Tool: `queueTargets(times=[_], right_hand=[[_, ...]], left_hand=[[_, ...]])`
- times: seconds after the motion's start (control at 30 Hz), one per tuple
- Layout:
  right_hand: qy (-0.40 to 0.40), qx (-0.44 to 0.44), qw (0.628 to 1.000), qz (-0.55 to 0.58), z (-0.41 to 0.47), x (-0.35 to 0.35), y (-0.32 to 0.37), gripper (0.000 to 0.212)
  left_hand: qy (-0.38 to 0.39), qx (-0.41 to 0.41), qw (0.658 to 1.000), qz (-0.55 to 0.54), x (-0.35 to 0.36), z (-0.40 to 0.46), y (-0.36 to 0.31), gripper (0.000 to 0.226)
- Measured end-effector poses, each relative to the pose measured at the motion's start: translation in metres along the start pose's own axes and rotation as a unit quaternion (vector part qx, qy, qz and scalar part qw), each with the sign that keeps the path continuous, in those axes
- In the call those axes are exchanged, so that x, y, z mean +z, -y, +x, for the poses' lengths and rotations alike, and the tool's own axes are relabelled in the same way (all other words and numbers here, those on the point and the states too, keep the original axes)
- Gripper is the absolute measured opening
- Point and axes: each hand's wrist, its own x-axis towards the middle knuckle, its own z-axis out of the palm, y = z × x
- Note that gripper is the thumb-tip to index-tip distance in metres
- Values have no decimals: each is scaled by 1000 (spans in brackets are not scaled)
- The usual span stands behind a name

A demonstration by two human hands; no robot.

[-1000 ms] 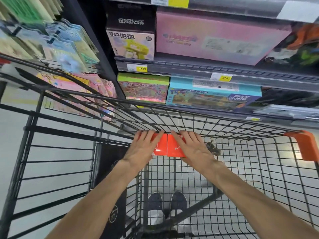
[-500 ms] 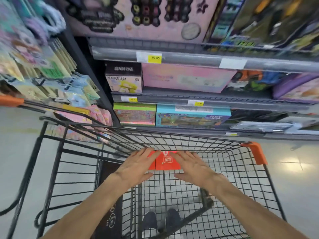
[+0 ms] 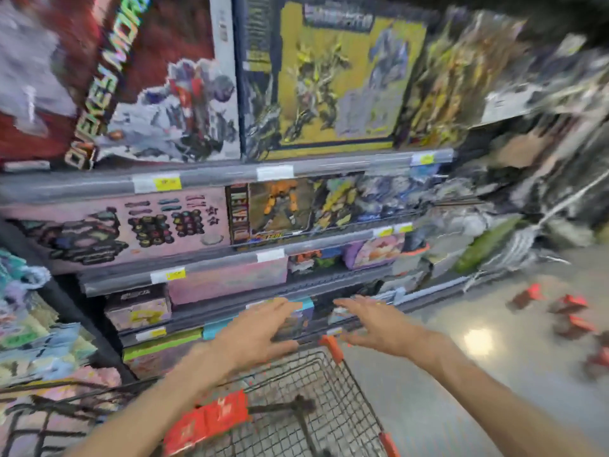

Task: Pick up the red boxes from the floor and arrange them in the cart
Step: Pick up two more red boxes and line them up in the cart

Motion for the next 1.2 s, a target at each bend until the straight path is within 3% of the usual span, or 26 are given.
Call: queueTargets(times=[0.1,0.3,0.7,0.9,1.2], right_hand=[[-54,34,998,5,-55,-53,-40,92],[-147,93,984,34,-177,-130,-134,70],[-234,270,933,29,-403,-171,-360,64],[-240,352,903,60,-461,-170,-462,75],[-244,421,872,53,-484,-191,-649,74]], left_hand=[[-13,52,999,-2,-42,54,-56,74],[-47,165,985,18,-80,157,-191,70],[-38,324,945,22,-25,362,-462,81],[-9,388,921,17,8,455,-564,68],[10,423,906,21,58,656,-665,84]])
